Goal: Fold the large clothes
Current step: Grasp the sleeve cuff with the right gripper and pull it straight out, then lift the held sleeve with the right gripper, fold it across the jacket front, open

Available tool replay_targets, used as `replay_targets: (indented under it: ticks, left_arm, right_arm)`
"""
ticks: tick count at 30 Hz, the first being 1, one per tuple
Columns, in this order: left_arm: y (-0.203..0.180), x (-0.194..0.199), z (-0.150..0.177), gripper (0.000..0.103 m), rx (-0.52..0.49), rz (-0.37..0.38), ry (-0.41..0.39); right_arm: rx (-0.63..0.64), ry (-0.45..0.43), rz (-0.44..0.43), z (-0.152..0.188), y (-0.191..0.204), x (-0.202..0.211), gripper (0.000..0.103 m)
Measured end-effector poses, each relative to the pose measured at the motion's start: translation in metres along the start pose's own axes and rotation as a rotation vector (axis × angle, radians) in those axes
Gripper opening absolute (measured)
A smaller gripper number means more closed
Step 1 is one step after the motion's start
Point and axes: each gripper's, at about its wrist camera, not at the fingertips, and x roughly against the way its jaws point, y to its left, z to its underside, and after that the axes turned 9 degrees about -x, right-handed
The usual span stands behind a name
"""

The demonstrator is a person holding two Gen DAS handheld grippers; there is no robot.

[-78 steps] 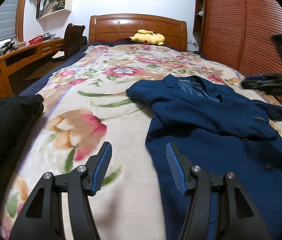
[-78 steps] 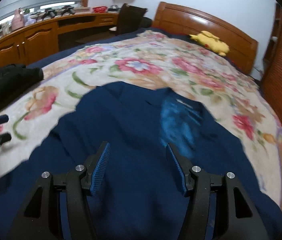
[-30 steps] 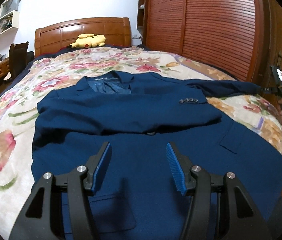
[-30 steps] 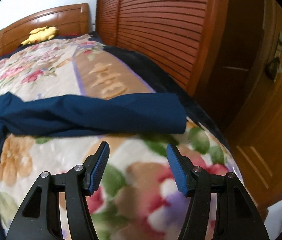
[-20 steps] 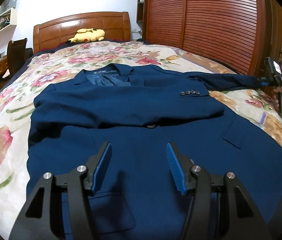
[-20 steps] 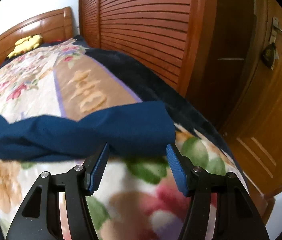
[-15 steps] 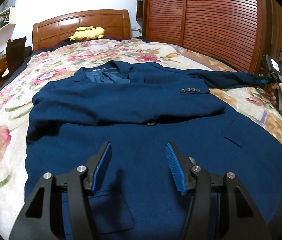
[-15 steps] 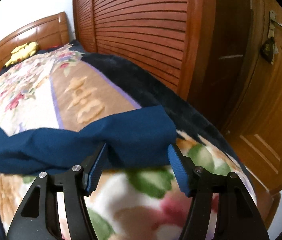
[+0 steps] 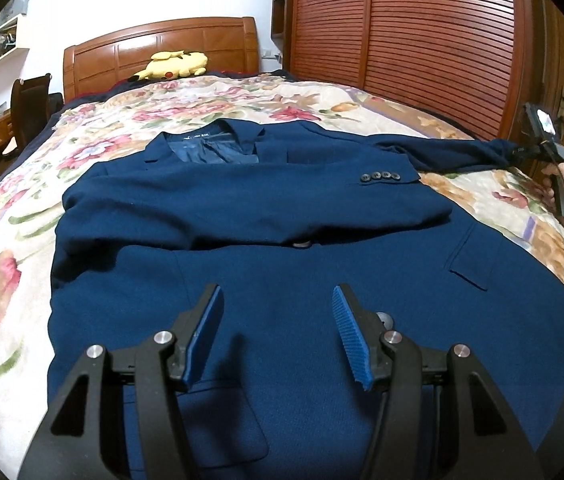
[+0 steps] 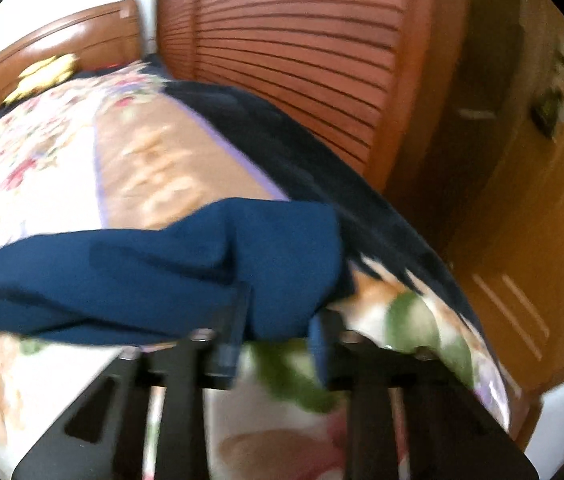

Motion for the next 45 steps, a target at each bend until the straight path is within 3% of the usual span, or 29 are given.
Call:
replay_targets:
  ticks: [15, 20, 31, 45]
  left_arm:
    - [0.020, 0.034, 0.004, 0.056, 0.058, -0.019, -0.077]
    - [0.029, 0.050, 0.006, 0.056, 0.063, -0.046, -0.101]
    - [0.054, 0.077, 0.020, 0.056, 0.088, -0.077, -0.125]
    - [0.077, 0.094, 0.030, 0.056, 0.125, -0.121, -0.138]
  right_arm:
    - [0.269, -0.250, -0.216, -0.032, 0.141, 0.193, 0.011]
    - [0.328, -0.307, -0.254, -0.032, 0.189, 0.237, 0.011]
    - [0.490, -0.352, -0.346, -0.005, 0.293, 0.277, 0.010]
    - [0.618, -0.315, -0.525, 0.054, 0.412, 0.295, 0.010]
